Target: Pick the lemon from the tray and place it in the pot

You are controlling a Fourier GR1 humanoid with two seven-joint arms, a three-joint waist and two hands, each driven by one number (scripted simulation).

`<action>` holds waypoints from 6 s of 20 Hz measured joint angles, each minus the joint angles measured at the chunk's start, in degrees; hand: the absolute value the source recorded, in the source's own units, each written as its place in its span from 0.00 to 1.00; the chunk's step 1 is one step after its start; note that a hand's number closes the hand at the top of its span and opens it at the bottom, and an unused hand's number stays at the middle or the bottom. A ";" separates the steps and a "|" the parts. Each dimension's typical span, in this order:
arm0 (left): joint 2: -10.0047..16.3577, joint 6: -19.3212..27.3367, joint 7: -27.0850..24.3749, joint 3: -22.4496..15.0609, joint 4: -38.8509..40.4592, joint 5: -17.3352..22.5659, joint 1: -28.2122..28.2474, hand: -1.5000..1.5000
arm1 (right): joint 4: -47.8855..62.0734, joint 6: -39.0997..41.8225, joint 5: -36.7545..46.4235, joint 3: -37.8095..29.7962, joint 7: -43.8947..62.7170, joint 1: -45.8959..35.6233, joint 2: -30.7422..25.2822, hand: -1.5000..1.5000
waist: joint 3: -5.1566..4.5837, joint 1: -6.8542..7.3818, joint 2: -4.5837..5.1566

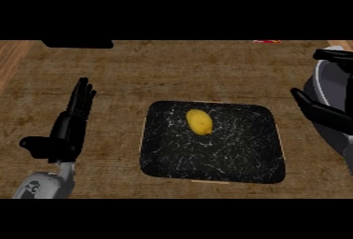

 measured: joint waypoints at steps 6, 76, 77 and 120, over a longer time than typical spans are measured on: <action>-3.45 1.98 -1.64 -1.77 -1.77 -1.49 3.74 0.50 | 5.38 2.24 2.75 3.46 -21.63 5.95 7.97 0.00 | 0.14 -0.43 -0.38; -13.72 -7.16 -0.45 7.45 -3.05 -12.44 7.84 0.50 | 20.78 0.78 69.28 15.80 11.81 -3.00 27.04 1.00 | -0.19 -1.13 -1.14; -13.81 -7.15 -0.15 7.41 -3.03 -12.44 7.52 0.50 | 21.66 0.39 69.29 13.75 13.72 -4.12 26.86 1.00 | -0.14 -1.07 -1.01; -14.72 -8.46 -0.25 5.26 -2.46 -13.26 4.93 0.50 | 65.31 -0.78 113.03 -26.77 93.92 -41.83 -4.12 1.00 | 0.14 3.84 1.15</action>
